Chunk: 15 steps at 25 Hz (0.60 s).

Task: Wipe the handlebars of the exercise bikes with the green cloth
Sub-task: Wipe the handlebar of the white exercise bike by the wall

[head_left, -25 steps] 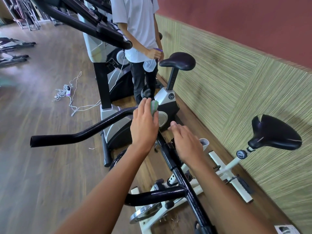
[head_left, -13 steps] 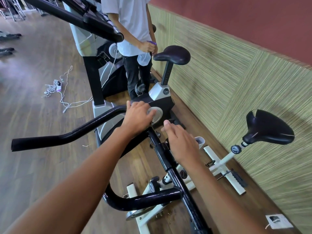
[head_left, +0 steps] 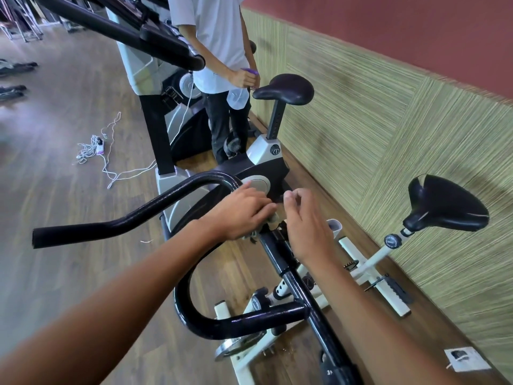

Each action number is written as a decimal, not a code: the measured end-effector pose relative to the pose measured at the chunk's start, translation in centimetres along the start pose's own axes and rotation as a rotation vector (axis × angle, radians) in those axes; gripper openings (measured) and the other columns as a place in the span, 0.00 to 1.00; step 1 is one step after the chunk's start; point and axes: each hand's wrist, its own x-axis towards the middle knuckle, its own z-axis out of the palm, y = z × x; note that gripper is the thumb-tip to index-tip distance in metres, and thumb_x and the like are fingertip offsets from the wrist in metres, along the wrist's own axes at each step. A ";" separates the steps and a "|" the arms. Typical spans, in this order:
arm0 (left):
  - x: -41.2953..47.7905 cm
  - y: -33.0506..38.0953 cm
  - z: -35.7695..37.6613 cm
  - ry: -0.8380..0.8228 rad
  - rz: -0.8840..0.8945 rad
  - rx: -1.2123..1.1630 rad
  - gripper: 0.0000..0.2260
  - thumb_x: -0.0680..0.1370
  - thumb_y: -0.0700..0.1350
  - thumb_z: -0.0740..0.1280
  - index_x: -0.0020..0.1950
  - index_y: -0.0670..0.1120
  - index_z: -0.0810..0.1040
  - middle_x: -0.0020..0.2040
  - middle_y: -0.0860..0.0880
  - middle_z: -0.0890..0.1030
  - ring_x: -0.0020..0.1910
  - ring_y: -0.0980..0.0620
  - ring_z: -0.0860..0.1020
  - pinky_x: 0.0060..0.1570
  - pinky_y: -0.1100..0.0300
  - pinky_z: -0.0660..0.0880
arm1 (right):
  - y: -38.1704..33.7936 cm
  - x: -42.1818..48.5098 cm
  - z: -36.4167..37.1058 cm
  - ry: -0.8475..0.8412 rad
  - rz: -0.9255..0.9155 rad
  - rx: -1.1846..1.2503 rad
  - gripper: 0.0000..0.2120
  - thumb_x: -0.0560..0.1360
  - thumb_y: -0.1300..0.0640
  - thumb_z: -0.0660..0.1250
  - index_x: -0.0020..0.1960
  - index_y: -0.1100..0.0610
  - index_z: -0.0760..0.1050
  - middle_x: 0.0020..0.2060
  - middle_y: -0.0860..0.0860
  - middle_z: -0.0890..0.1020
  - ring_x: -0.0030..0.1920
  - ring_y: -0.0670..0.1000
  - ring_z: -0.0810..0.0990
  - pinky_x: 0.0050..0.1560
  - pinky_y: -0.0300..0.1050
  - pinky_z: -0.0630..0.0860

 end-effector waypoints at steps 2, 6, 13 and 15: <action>0.0 0.4 -0.2 0.018 -0.051 0.016 0.19 0.84 0.53 0.51 0.39 0.50 0.72 0.38 0.55 0.73 0.43 0.56 0.71 0.77 0.45 0.50 | -0.1 -0.1 -0.1 -0.014 -0.007 -0.015 0.17 0.83 0.40 0.47 0.57 0.49 0.69 0.53 0.48 0.74 0.52 0.51 0.75 0.52 0.49 0.66; -1.2 1.6 1.0 -0.010 0.066 0.136 0.24 0.83 0.55 0.45 0.48 0.48 0.79 0.42 0.52 0.77 0.47 0.51 0.76 0.78 0.47 0.50 | 0.1 -0.1 -0.3 -0.032 0.000 -0.009 0.17 0.84 0.43 0.47 0.60 0.49 0.70 0.57 0.47 0.73 0.56 0.50 0.74 0.53 0.46 0.62; -3.2 2.7 1.6 0.180 -0.330 0.102 0.27 0.85 0.57 0.47 0.79 0.44 0.59 0.80 0.48 0.58 0.79 0.46 0.55 0.79 0.46 0.50 | 0.2 0.0 -0.1 -0.042 -0.005 -0.023 0.18 0.84 0.42 0.46 0.61 0.46 0.70 0.60 0.47 0.73 0.57 0.53 0.74 0.57 0.50 0.65; -4.9 4.1 2.0 0.197 -0.506 0.157 0.27 0.85 0.57 0.48 0.79 0.42 0.56 0.78 0.43 0.62 0.77 0.42 0.61 0.74 0.48 0.61 | 0.2 0.0 0.0 -0.039 0.006 -0.018 0.18 0.84 0.42 0.46 0.62 0.46 0.70 0.61 0.47 0.73 0.58 0.54 0.74 0.59 0.51 0.66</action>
